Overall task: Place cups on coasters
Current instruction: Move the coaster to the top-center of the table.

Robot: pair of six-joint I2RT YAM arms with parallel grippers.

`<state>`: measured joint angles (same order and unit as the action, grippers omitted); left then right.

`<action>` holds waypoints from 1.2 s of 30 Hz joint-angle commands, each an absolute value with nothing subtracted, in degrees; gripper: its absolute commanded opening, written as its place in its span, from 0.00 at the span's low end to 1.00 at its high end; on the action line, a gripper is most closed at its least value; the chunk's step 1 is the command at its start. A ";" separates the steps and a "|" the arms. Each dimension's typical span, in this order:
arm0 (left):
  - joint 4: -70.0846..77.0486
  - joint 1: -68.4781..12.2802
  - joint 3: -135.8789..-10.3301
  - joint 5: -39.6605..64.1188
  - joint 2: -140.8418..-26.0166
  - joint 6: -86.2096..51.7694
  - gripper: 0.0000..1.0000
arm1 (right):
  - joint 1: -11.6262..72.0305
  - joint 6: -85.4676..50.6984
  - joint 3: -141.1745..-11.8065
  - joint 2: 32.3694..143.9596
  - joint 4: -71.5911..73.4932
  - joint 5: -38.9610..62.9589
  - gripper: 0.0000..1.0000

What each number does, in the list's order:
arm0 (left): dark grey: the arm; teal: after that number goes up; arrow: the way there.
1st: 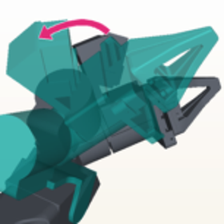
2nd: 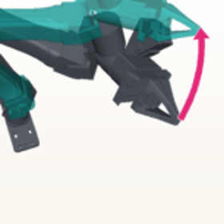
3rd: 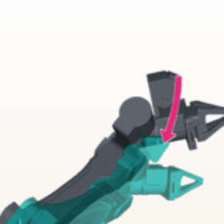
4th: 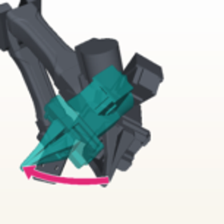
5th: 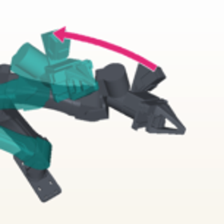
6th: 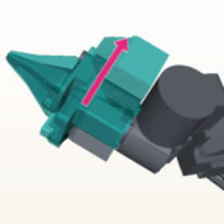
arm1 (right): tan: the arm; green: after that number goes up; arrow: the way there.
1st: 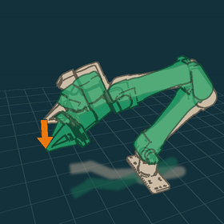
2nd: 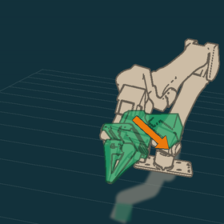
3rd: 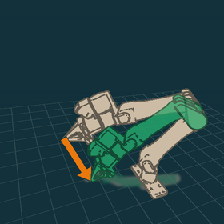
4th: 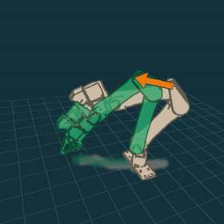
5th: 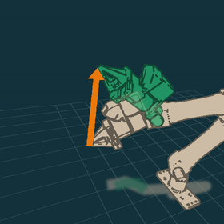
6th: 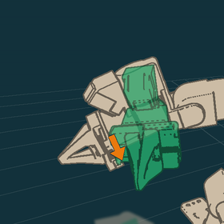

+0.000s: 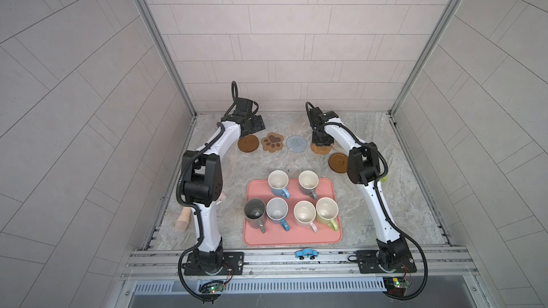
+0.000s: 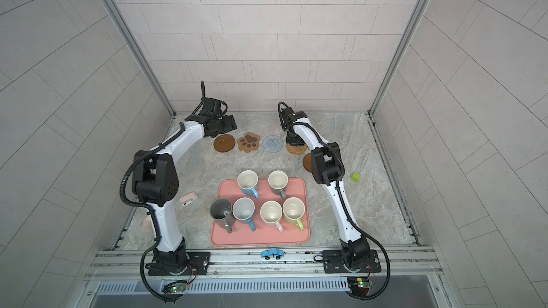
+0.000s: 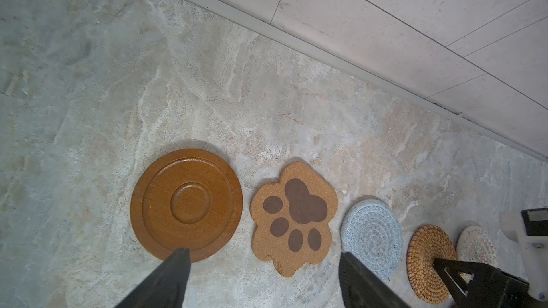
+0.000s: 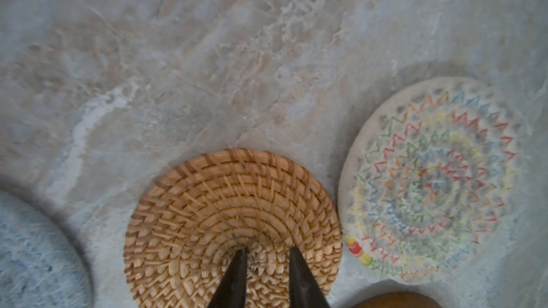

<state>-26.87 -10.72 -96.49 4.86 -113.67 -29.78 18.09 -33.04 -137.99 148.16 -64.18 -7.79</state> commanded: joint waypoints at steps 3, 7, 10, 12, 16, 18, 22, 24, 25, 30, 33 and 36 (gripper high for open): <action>-27.40 -10.46 -96.89 3.95 -110.92 -29.71 0.86 | 17.23 -33.46 -136.89 152.49 -61.95 -5.97 0.28; -27.33 -10.54 -96.77 3.78 -110.83 -29.88 0.86 | 17.29 -33.22 -136.85 152.58 -60.96 -4.26 0.29; -27.26 -10.53 -96.56 3.78 -110.83 -29.88 0.86 | 17.23 -33.22 -136.85 152.58 -60.42 -3.66 0.29; -27.27 -10.46 -96.59 3.78 -110.83 -29.90 0.86 | 17.23 -33.22 -136.89 152.58 -60.25 -3.60 0.29; -27.21 -10.49 -96.41 3.77 -110.74 -29.87 0.86 | 17.23 -33.22 -136.85 152.58 -60.11 -3.38 0.29; -27.16 -10.51 -96.37 3.69 -110.75 -29.92 0.86 | 17.19 -33.39 -136.86 152.50 -60.03 -3.34 0.29; -27.05 -10.47 -96.39 3.69 -110.58 -29.95 0.86 | 17.25 -33.49 -136.85 152.40 -59.87 -3.34 0.29; -27.07 -10.46 -96.40 3.69 -110.65 -29.89 0.86 | 17.23 -33.62 -136.87 152.23 -59.86 -3.21 0.29; -27.07 -10.49 -96.41 3.69 -110.65 -29.92 0.86 | 17.23 -33.66 -136.89 152.10 -59.98 -3.25 0.29; -26.98 -10.53 -96.54 3.87 -110.66 -29.88 0.86 | 17.23 -33.66 -136.85 151.06 -60.30 -3.75 0.29; -26.98 -10.46 -96.70 4.03 -110.74 -29.88 0.86 | 17.23 -33.39 -136.89 150.13 -60.52 -4.37 0.29; -27.07 -10.48 -96.99 4.09 -110.83 -29.80 0.86 | 17.23 -32.80 -136.85 149.06 -60.75 -4.90 0.29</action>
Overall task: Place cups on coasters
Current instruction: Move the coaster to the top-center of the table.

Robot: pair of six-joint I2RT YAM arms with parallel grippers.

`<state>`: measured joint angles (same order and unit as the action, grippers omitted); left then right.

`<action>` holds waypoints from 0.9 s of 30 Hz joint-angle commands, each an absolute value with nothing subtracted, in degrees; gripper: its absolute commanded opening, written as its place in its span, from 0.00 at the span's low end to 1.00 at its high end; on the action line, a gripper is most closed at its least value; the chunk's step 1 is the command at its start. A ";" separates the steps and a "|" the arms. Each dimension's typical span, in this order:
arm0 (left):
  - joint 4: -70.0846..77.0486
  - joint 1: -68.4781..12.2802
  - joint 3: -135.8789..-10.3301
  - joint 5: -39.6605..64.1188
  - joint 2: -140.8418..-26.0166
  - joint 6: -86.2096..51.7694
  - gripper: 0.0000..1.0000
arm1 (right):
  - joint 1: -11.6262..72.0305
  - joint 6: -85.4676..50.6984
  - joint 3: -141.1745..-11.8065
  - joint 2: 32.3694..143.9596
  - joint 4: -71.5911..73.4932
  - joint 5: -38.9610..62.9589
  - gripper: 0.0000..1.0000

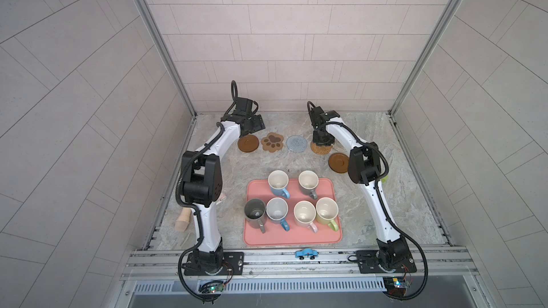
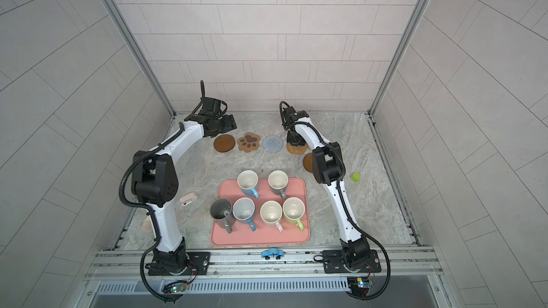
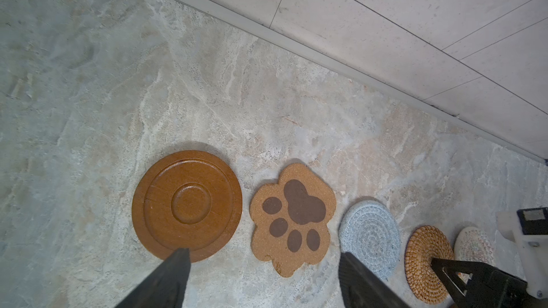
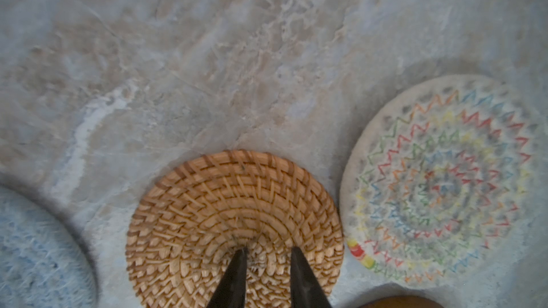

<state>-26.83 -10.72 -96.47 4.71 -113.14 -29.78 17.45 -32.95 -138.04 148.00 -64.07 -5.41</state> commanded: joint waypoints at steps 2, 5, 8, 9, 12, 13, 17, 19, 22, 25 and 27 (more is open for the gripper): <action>-27.07 -10.47 -97.28 4.21 -111.01 -29.71 0.86 | 17.20 -32.61 -136.85 148.31 -60.99 -5.01 0.29; -27.17 -10.49 -97.63 4.35 -111.17 -29.72 0.86 | 16.89 -32.67 -136.85 147.34 -61.52 -5.00 0.29; -27.11 -10.46 -97.70 4.35 -111.15 -29.71 0.86 | 16.54 -32.99 -136.86 146.31 -61.85 -4.57 0.29; -27.16 -10.48 -97.73 4.39 -111.18 -29.71 0.86 | 16.41 -32.91 -136.87 145.94 -61.88 -4.56 0.29; -27.07 -10.50 -97.73 4.39 -111.14 -29.63 0.86 | 16.18 -32.87 -136.90 144.83 -61.92 -4.67 0.29; -27.07 -10.46 -97.73 4.34 -111.17 -29.65 0.86 | 16.09 -32.87 -136.85 144.46 -61.89 -4.79 0.29; -26.97 -10.46 -97.44 4.57 -111.18 -29.71 0.86 | 15.73 -32.79 -136.92 143.28 -61.61 -4.58 0.29; -26.80 -10.52 -97.15 4.57 -111.10 -29.79 0.86 | 15.56 -32.74 -136.89 143.09 -61.53 -3.79 0.29; -26.63 -10.47 -96.75 4.48 -110.84 -29.88 0.86 | 15.56 -32.35 -136.77 143.09 -61.45 -2.35 0.29; -26.54 -10.53 -96.35 4.20 -110.59 -29.88 0.86 | 15.56 -31.98 -136.34 143.15 -60.86 -0.94 0.29; -26.45 -10.46 -96.20 4.13 -110.50 -29.88 0.86 | 15.56 -31.84 -136.35 143.52 -60.72 -0.28 0.29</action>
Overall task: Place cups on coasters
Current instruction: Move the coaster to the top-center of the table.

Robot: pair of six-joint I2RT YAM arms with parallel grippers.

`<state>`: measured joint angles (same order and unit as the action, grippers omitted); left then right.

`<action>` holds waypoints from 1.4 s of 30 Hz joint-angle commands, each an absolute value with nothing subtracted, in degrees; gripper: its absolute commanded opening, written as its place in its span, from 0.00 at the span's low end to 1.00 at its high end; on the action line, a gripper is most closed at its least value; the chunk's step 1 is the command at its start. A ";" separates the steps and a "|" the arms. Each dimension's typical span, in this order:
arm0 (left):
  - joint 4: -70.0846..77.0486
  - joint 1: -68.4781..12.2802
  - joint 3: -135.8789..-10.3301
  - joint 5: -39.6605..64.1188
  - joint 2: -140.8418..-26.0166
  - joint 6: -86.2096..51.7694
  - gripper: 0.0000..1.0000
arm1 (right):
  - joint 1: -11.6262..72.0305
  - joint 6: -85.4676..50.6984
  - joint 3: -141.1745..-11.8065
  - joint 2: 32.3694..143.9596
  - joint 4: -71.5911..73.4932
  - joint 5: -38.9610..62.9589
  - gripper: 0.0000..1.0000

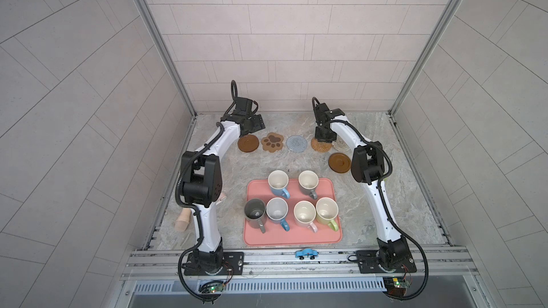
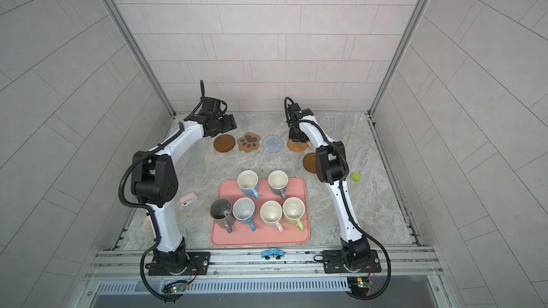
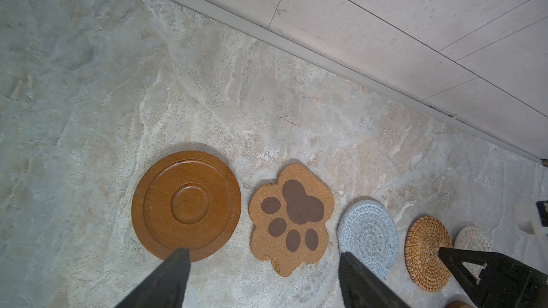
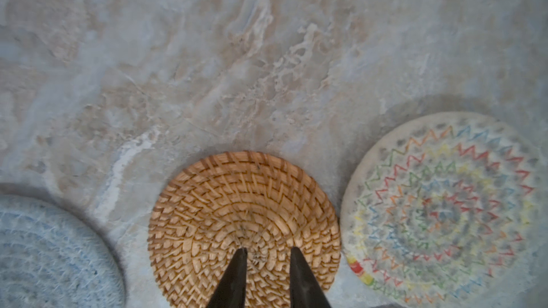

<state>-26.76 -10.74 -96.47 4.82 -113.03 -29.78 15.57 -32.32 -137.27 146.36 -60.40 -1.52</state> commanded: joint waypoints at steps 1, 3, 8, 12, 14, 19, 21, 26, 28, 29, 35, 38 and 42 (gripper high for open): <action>-26.40 -10.50 -96.15 4.11 -110.57 -29.88 0.86 | 15.56 -31.82 -136.40 143.79 -60.73 -0.01 0.29; -26.36 -10.46 -96.14 4.13 -110.57 -29.95 0.86 | 15.56 -31.96 -136.28 144.20 -60.92 0.09 0.29; -26.18 -10.48 -96.02 4.04 -110.52 -30.04 0.86 | 15.56 -31.91 -135.18 144.90 -59.96 0.49 0.29; -26.24 -10.46 -95.74 3.87 -110.23 -29.99 0.86 | 15.83 -31.61 -135.13 145.88 -61.32 0.81 0.28; -26.08 -10.47 -95.46 3.74 -110.06 -29.97 0.86 | 15.97 -31.32 -134.81 146.27 -62.32 0.40 0.28; -25.93 -10.38 -94.76 3.64 -109.77 -30.04 0.86 | 16.96 -29.83 -132.67 146.16 -63.63 -1.40 0.27; -25.93 -10.38 -94.66 3.66 -109.77 -30.03 0.86 | 17.43 -29.33 -132.12 145.99 -63.63 -1.32 0.27; -25.85 -10.37 -94.75 3.63 -109.78 -30.14 0.86 | 18.88 -28.48 -132.01 145.98 -63.72 -0.92 0.27; -25.84 -10.37 -94.75 3.63 -109.75 -30.15 0.86 | 19.26 -28.44 -131.82 146.03 -63.77 -0.95 0.27; -25.84 -10.37 -94.75 3.69 -109.77 -30.23 0.86 | 19.41 -28.47 -131.75 146.11 -63.79 -0.88 0.27; -25.87 -10.37 -94.57 3.64 -109.77 -30.22 0.86 | 19.51 -28.39 -131.62 146.10 -64.03 -1.84 0.27; -25.84 -10.40 -94.57 3.78 -109.86 -30.20 0.86 | 19.35 -28.71 -131.84 146.11 -64.76 -3.35 0.27; -25.84 -10.38 -94.57 3.69 -109.86 -30.22 0.86 | 18.60 -30.02 -131.81 146.24 -66.07 -5.50 0.26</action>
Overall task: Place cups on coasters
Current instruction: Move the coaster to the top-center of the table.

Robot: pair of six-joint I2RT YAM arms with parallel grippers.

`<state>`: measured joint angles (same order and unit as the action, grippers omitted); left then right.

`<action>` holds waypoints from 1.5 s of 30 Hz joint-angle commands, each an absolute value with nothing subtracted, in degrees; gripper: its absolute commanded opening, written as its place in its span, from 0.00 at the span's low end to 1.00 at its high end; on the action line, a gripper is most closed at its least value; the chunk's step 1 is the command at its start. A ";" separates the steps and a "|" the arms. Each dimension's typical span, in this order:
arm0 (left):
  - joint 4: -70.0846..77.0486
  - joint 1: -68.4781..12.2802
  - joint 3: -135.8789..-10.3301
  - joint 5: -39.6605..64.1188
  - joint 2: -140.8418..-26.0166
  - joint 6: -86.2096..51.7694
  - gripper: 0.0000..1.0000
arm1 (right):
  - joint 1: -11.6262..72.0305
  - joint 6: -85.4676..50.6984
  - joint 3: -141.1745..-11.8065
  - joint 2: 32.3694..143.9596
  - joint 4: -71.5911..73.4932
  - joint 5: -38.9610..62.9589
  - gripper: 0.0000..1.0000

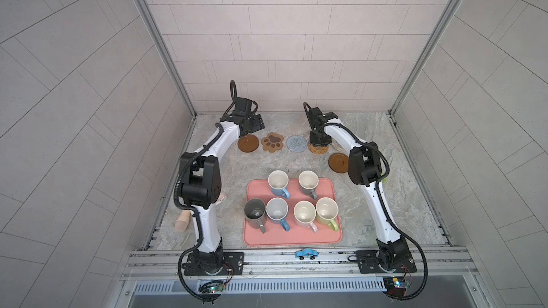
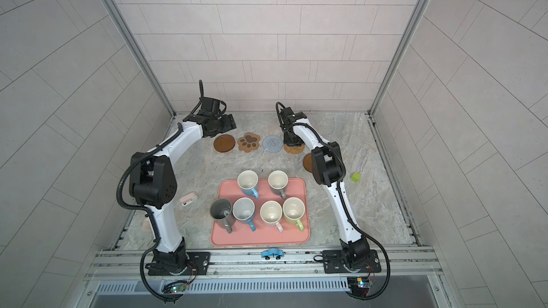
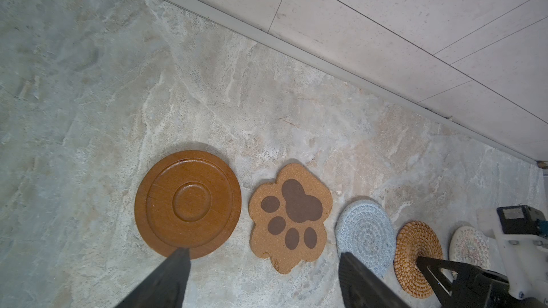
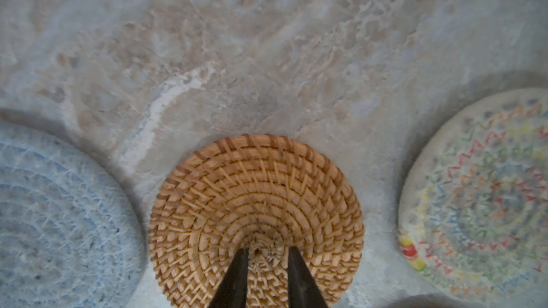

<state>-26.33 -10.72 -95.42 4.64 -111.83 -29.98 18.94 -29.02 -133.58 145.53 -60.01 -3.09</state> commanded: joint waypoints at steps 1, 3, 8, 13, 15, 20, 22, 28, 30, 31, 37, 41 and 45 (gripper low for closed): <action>-25.85 -10.35 -94.57 3.69 -109.82 -30.17 0.86 | 18.33 -30.15 -131.77 146.27 -66.18 -5.70 0.27; -25.84 -10.42 -94.64 3.78 -109.86 -30.18 0.86 | 18.11 -30.31 -131.79 146.25 -66.17 -5.85 0.27; -25.84 -10.43 -94.75 3.87 -109.82 -30.18 0.86 | 17.76 -30.32 -131.92 146.34 -65.57 -6.43 0.27; -25.83 -10.35 -94.75 3.87 -109.86 -30.08 0.86 | 17.28 -30.86 -131.92 146.57 -65.41 -7.12 0.27; -25.86 -10.42 -94.74 3.87 -109.86 -30.06 0.86 | 17.05 -30.85 -132.02 146.61 -65.35 -7.25 0.26; -25.84 -10.38 -94.75 3.78 -109.74 -30.23 0.86 | 16.79 -30.63 -132.15 146.69 -65.22 -6.98 0.26; -25.80 -10.37 -94.75 3.72 -109.82 -30.21 0.86 | 16.79 -30.52 -132.17 146.87 -65.37 -6.63 0.27; -25.84 -10.42 -94.75 3.82 -109.75 -30.23 0.86 | 16.79 -30.32 -132.26 146.89 -64.95 -5.48 0.27; -25.84 -10.31 -94.81 3.78 -109.76 -30.18 0.86 | 16.79 -30.37 -132.45 146.81 -64.95 -5.03 0.27; -25.84 -10.37 -94.83 3.78 -109.78 -30.15 0.86 | 16.82 -30.39 -132.69 146.78 -65.04 -4.88 0.26; -25.58 -10.31 -94.76 3.58 -109.48 -30.15 0.86 | 16.88 -30.32 -133.73 146.59 -65.48 -4.75 0.27; -25.07 -10.29 -93.64 3.38 -108.68 -30.23 0.86 | 16.92 -30.32 -134.16 146.25 -65.34 -3.98 0.27; -24.93 -10.28 -93.44 3.25 -108.54 -30.06 0.86 | 16.95 -30.60 -134.16 146.59 -65.30 -3.21 0.27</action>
